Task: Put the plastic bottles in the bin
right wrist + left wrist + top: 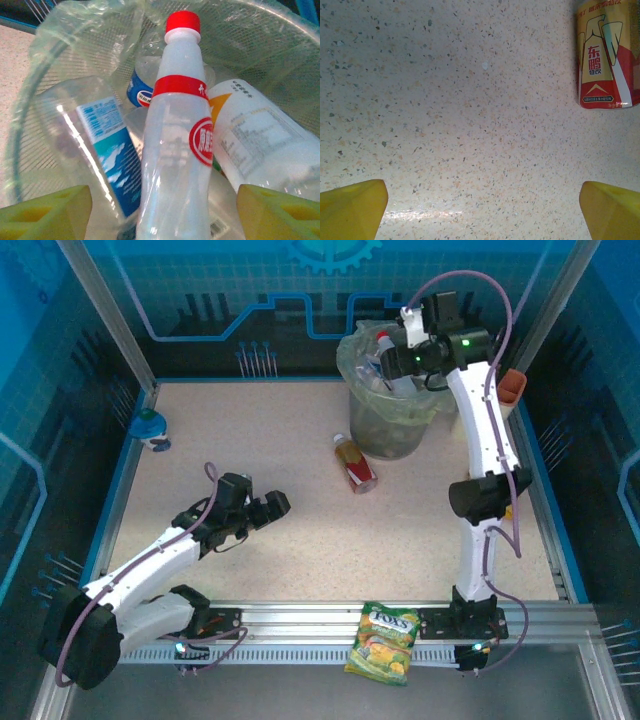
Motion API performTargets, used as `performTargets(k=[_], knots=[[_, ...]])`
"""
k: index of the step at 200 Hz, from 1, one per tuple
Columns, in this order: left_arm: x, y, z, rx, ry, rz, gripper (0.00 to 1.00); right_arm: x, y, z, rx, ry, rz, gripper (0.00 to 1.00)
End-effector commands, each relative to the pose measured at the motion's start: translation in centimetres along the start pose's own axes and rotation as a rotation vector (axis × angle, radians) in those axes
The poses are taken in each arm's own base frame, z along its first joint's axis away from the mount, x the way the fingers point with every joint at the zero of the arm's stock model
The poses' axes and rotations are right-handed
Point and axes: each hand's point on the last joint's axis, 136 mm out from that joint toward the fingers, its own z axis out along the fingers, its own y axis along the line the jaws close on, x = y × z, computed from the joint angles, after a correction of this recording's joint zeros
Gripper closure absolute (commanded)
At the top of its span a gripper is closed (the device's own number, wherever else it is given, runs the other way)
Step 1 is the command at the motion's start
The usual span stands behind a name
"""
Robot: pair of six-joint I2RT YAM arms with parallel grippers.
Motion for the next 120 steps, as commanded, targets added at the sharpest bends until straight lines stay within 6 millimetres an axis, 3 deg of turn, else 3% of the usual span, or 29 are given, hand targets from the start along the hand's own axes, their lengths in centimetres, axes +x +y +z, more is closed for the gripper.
performTargets(k=[1,36,68,93,120], knots=[[-0.1,-0.1,0.0,0.013,-0.002,-0.007,0.01,-0.1,2.7,-4.7,-0.012,-0.051,-0.066,0.23],[-0.3,-0.2,0.0,0.006,-0.003,0.001,0.01,2.4,8.1,-7.0,-0.025,-0.049,-0.191,0.21],[-0.5,-0.3,-0.3,0.004,-0.007,0.014,0.01,6.0,13.5,-7.3,-0.014,-0.028,-0.319,0.17],[-0.5,-0.2,-0.5,0.005,-0.008,0.017,0.01,9.9,17.0,-5.3,-0.001,0.046,-0.404,0.13],[-0.4,-0.1,-0.5,0.01,-0.006,0.015,0.01,14.2,19.1,-0.9,0.004,0.148,-0.451,0.07]])
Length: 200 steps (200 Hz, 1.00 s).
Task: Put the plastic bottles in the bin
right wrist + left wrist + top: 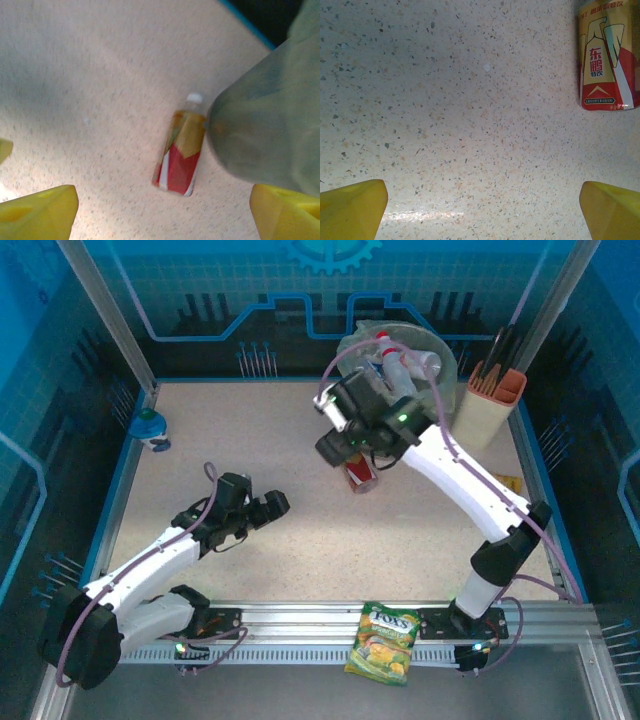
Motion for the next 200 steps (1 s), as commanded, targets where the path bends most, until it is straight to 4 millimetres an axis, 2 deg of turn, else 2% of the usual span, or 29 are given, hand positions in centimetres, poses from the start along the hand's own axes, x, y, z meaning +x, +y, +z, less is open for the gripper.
performTargets(k=[1,21,59,100,128,158,178,200], knots=[[-0.2,-0.3,-0.5,0.015,-0.002,0.017,0.01,1.5,0.9,3.9,0.064,0.061,-0.002,0.07],[0.0,-0.2,-0.7,0.021,-0.002,0.016,0.01,3.5,1.4,7.8,0.1,0.129,-0.025,0.05],[0.2,0.4,-1.2,0.022,-0.016,0.008,0.01,5.8,0.7,14.1,0.196,0.176,-0.07,0.04],[0.5,0.8,-1.7,0.02,-0.023,0.002,0.01,7.9,-0.2,18.8,0.262,0.246,-0.107,0.07],[0.5,1.1,-2.0,0.016,-0.031,0.001,0.01,9.8,-1.4,20.7,0.292,0.301,-0.089,0.06],[0.6,0.9,-1.9,0.026,-0.026,-0.005,0.01,11.2,-2.2,22.0,0.314,0.346,-0.074,0.06],[0.5,0.8,-1.8,0.028,-0.026,-0.006,0.01,11.5,-2.2,22.5,0.3,0.348,-0.066,0.11],[0.5,1.0,-1.8,0.021,-0.026,-0.008,0.01,10.9,-1.7,22.2,0.28,0.318,-0.058,0.18]])
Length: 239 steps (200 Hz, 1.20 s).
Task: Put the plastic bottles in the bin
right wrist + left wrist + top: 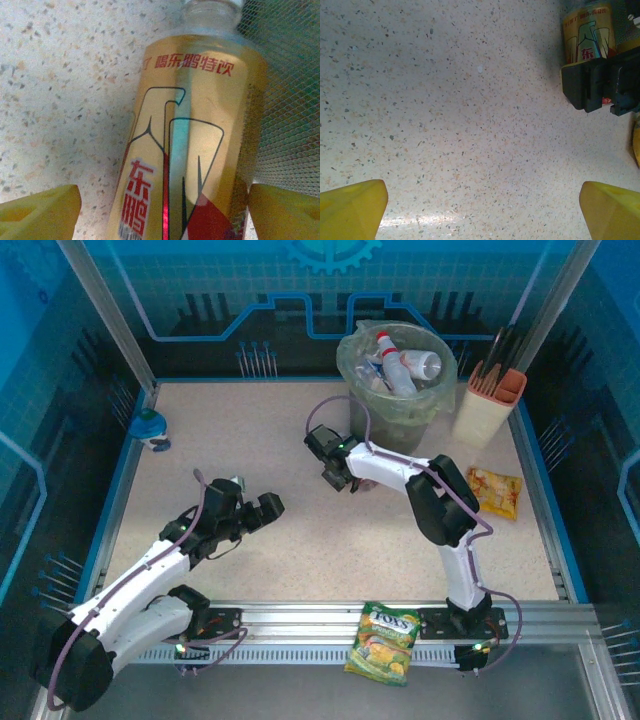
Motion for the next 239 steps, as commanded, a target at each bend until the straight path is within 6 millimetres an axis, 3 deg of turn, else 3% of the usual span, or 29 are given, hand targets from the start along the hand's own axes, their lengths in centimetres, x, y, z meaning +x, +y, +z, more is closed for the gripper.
performTargets(k=[1,40,65,88,121,158,174,201,239], knots=[[0.5,1.0,0.2,-0.025,0.016,-0.009,0.01,0.2,1.2,0.5,-0.034,-0.01,0.005,0.18],[0.4,0.9,0.2,-0.022,0.015,-0.01,0.01,-0.5,0.9,-0.1,-0.045,-0.04,0.009,0.32],[0.5,1.1,0.2,-0.027,0.014,-0.011,0.01,-1.5,0.5,-2.1,-0.065,-0.089,0.025,0.35],[0.3,1.0,0.2,-0.027,0.01,-0.009,0.01,-3.2,0.0,-6.4,-0.111,-0.158,0.028,0.36],[0.2,1.0,0.2,-0.03,0.008,-0.009,0.01,-5.7,-2.1,-15.2,-0.229,-0.306,0.079,0.37],[0.1,0.8,0.5,-0.029,0.014,-0.006,0.01,-7.5,-7.8,-24.8,-0.276,-0.503,0.141,0.37],[0.1,0.6,0.6,-0.024,0.016,-0.005,0.01,-8.0,-11.0,-27.2,-0.246,-0.558,0.172,0.37],[-0.1,0.3,0.5,-0.016,0.016,-0.003,0.01,-8.5,-17.3,-28.0,-0.156,-0.59,0.251,0.37],[-0.2,0.0,0.1,-0.012,0.014,0.003,0.01,-8.9,-25.4,-24.8,-0.086,-0.571,0.381,0.37]])
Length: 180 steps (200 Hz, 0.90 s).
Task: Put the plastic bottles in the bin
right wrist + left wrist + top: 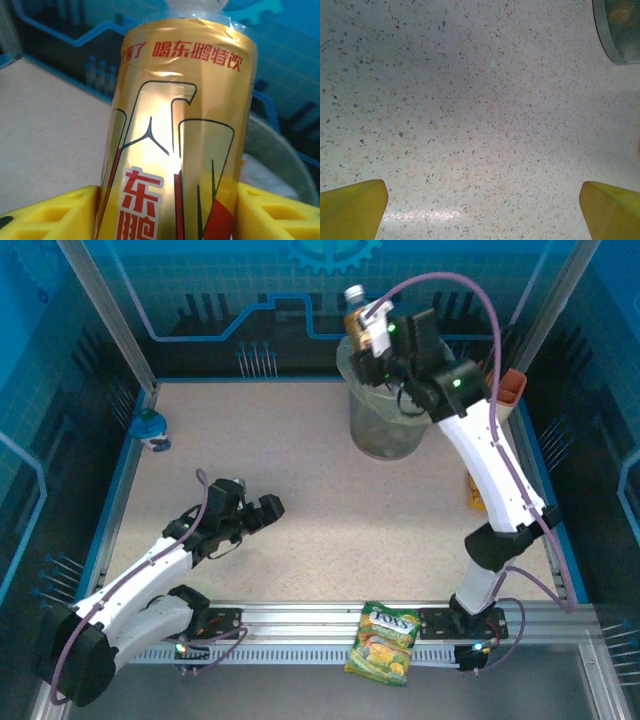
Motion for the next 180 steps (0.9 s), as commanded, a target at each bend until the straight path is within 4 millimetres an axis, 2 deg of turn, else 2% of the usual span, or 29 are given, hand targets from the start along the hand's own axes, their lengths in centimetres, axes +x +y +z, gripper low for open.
performTargets(k=[1,17,41,72,96,117,146,180], knots=[[-0.5,-0.8,-0.6,0.022,-0.007,0.012,0.01,2.2,-3.3,3.3,0.028,0.103,0.004,0.37],[-0.6,-0.6,-0.8,0.018,-0.012,0.01,0.01,2.2,-5.2,4.7,0.02,0.104,0.045,0.37],[-0.6,-0.6,-1.0,0.018,-0.016,0.007,0.01,4.0,-7.4,7.1,0.028,0.16,0.086,0.36],[-0.6,-0.5,-1.2,0.014,-0.021,0.003,0.01,6.9,-8.8,9.1,0.033,0.23,0.126,0.35],[-0.5,-0.4,-1.2,0.011,-0.02,0.003,0.01,8.9,-9.9,9.8,0.032,0.282,0.16,0.35],[-0.5,-0.4,-1.2,0.013,-0.021,0.001,0.01,10.6,-9.3,10.3,-0.031,0.335,0.176,0.34],[-0.4,-0.3,-1.1,0.012,-0.019,-0.003,0.01,13.4,-7.4,11.2,-0.161,0.427,0.21,0.34],[-0.5,-0.2,-1.1,0.009,-0.021,-0.001,0.01,15.5,-5.7,12.0,-0.273,0.498,0.263,0.34]])
